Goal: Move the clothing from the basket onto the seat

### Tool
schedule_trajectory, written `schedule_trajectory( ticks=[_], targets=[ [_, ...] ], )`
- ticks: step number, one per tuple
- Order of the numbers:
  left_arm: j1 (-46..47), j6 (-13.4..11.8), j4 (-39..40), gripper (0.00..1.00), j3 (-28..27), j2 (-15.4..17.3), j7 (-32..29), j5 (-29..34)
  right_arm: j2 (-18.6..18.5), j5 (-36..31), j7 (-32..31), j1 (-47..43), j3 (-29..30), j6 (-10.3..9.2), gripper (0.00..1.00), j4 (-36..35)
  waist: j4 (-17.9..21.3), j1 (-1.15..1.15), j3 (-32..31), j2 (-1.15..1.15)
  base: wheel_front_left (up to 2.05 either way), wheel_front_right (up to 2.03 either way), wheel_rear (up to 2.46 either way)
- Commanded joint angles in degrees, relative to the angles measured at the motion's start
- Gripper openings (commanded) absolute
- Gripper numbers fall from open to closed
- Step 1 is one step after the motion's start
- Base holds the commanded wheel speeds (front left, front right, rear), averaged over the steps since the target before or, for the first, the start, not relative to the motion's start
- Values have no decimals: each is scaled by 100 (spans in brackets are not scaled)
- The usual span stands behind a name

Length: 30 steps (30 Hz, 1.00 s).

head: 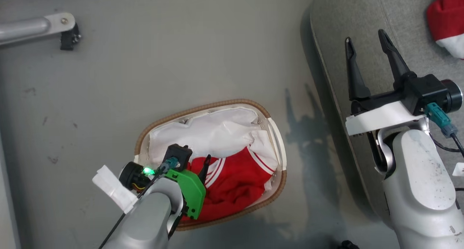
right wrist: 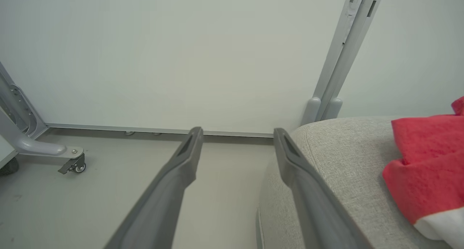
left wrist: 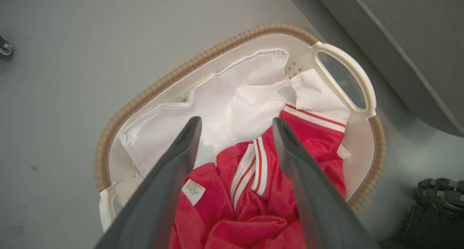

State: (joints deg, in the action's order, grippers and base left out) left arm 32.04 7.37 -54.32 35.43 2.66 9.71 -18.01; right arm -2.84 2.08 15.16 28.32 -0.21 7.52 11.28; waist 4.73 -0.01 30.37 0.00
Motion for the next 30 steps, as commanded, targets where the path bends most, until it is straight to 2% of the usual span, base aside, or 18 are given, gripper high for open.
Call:
schedule_trajectory(
  ticks=[1,12,26,27,28,30],
  targets=[
    [233,15,-108,100,178,42,-90,-115,-11,51,1,145,-27,-6,100,-80,490,1,918,0,0,0,0],
    [937,17,-523,100,2036,288,-794,-819,-9,95,1,627,-387,-6,100,-694,932,1,1869,0,0,0,0],
    [1510,17,-768,100,2911,592,-810,-1537,-10,272,1,1100,-552,-6,100,-1138,1139,1,2544,0,0,0,0],
    [1547,17,-784,94,2953,600,-820,-1589,-10,278,1,1115,-561,-6,100,-1148,1143,1,2561,0,0,0,0],
    [1573,17,-801,66,2986,605,-821,-1629,-10,284,1,1119,-570,-6,100,-1154,1146,1,2573,0,0,0,0],
    [1612,17,-831,22,3063,605,-813,-1706,-10,291,1,1114,-584,-6,100,-1153,1150,1,2580,0,0,0,0]
  ],
)
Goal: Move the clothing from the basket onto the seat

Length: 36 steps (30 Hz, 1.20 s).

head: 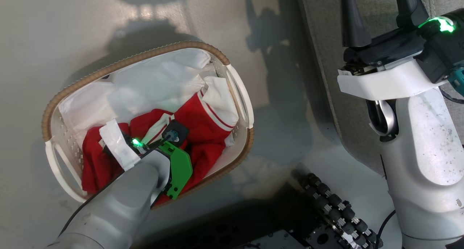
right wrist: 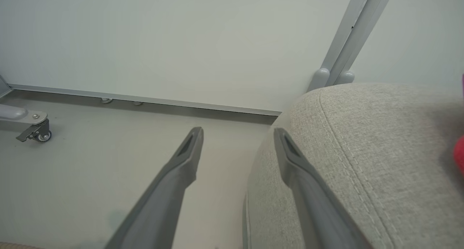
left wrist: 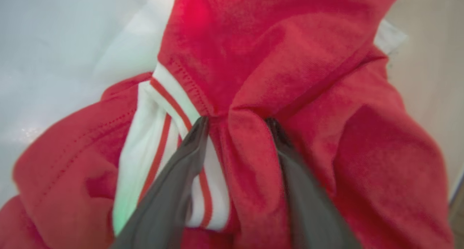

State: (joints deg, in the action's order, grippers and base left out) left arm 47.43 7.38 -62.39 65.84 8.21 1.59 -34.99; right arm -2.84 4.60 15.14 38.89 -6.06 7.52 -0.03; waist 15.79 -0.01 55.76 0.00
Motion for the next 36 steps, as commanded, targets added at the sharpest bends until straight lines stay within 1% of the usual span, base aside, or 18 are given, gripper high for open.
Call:
schedule_trajectory(
  ticks=[1,6,12,17,23,25,27,32,36],
  targets=[
    [97,16,-38,0,57,45,23,-48,-10,42,2,56,-5,-6,100,-10,45,1,34,0,0,0,0],
    [160,16,-148,0,172,-3,227,-223,-11,33,2,-6,1,-6,100,72,13,1,-107,0,0,0,0],
    [91,16,-217,0,249,-92,662,-357,-12,-71,1,-141,30,-6,100,204,-108,1,-537,0,0,0,0],
    [1,16,-316,0,255,-181,1076,-430,-14,-213,2,-351,59,-6,100,354,-308,1,-1119,0,0,0,0],
    [-219,17,-165,0,160,-307,1325,-538,-15,-462,2,-715,82,-6,100,551,-638,1,-2007,0,0,0,0],
    [-301,16,-53,0,62,-343,1359,-585,-16,-554,2,-861,99,-6,100,616,-756,1,-2323,0,0,0,0],
    [-344,-44,225,0,-129,-341,1373,-582,-14,-617,2,-996,94,-6,100,669,-859,1,-2615,0,0,0,0],
    [-651,-241,1148,0,-668,-90,1360,-287,-16,-748,2,-1381,79,-6,100,806,-1092,1,-3329,0,0,0,0],
    [-804,-328,1804,0,-962,63,1362,78,-16,-775,2,-1700,65,-6,100,919,-1237,1,-3835,0,0,0,0]
  ],
)
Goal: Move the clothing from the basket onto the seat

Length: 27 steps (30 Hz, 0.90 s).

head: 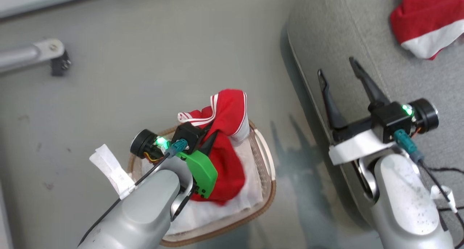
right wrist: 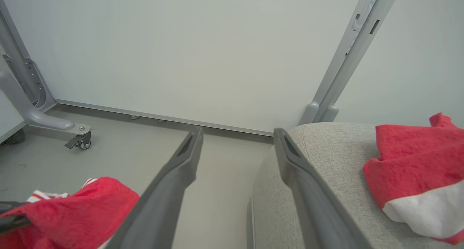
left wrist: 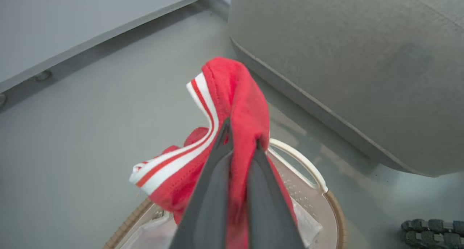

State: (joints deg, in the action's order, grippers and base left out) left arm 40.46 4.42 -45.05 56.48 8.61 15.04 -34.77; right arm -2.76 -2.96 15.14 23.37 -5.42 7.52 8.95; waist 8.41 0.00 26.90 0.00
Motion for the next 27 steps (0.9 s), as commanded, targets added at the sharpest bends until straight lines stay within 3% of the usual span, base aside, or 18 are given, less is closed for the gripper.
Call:
schedule_trajectory(
  ticks=[1,8,14,27],
  targets=[
    [-131,-27,186,0,-71,64,17,142,-23,-21,2,-213,-9,-6,100,51,-522,0,-1072,0,0,0,0],
    [-52,34,936,0,-387,275,12,580,-23,25,2,-700,-117,-6,100,245,-618,0,-1893,0,0,0,0],
    [438,111,1125,0,-458,404,12,774,-22,84,2,-1020,-265,-6,100,369,-643,0,-2435,0,0,0,0],
    [1684,240,1288,0,-549,596,-265,741,-23,156,2,-776,-889,-6,100,533,-511,0,-2706,0,0,0,0]
  ],
)
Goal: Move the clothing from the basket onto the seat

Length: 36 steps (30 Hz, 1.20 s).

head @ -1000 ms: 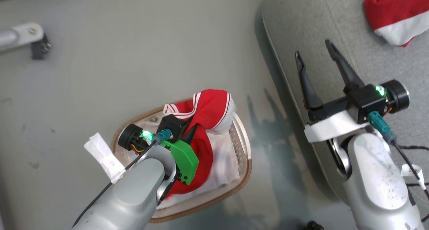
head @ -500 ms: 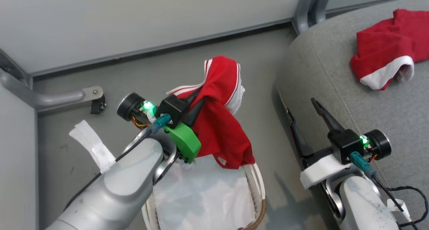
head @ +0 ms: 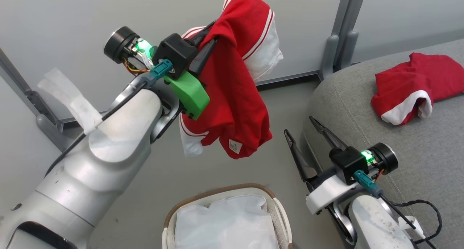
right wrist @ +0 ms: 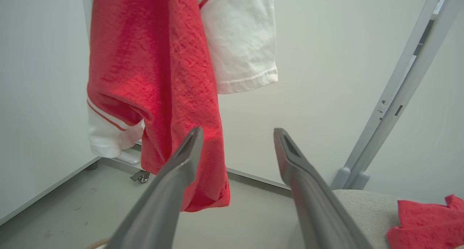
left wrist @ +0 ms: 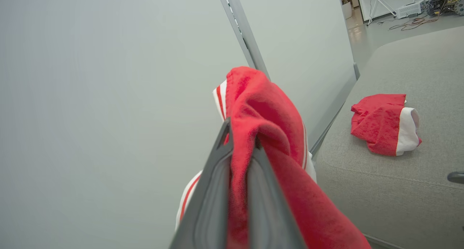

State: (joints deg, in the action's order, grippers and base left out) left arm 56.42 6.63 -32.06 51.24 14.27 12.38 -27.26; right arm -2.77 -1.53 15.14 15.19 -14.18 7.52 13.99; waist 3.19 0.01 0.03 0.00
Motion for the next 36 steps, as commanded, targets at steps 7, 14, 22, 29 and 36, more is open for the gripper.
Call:
schedule_trajectory(
  ticks=[7,14,22,29,36],
  targets=[
    [372,46,-24,0,137,-101,-54,-29,-21,-72,2,373,-352,-6,100,289,-36,-1,-77,0,0,0,0],
    [442,73,176,0,397,-256,-42,-75,-21,-251,1,724,-345,-6,100,670,-203,-1,-178,0,0,0,0],
    [380,82,669,0,691,-322,-62,-137,-54,-300,1,1238,-566,-6,100,1294,-400,-1,-241,0,0,0,0],
    [253,85,904,0,785,-263,-104,-280,-188,96,2,1836,-1151,-6,47,1883,-501,-1,-240,0,0,0,0],
    [-17,-14,743,0,629,-136,-63,-559,-299,527,2,2150,-1573,-6,0,2233,-556,-1,-199,0,0,0,0]
  ],
)
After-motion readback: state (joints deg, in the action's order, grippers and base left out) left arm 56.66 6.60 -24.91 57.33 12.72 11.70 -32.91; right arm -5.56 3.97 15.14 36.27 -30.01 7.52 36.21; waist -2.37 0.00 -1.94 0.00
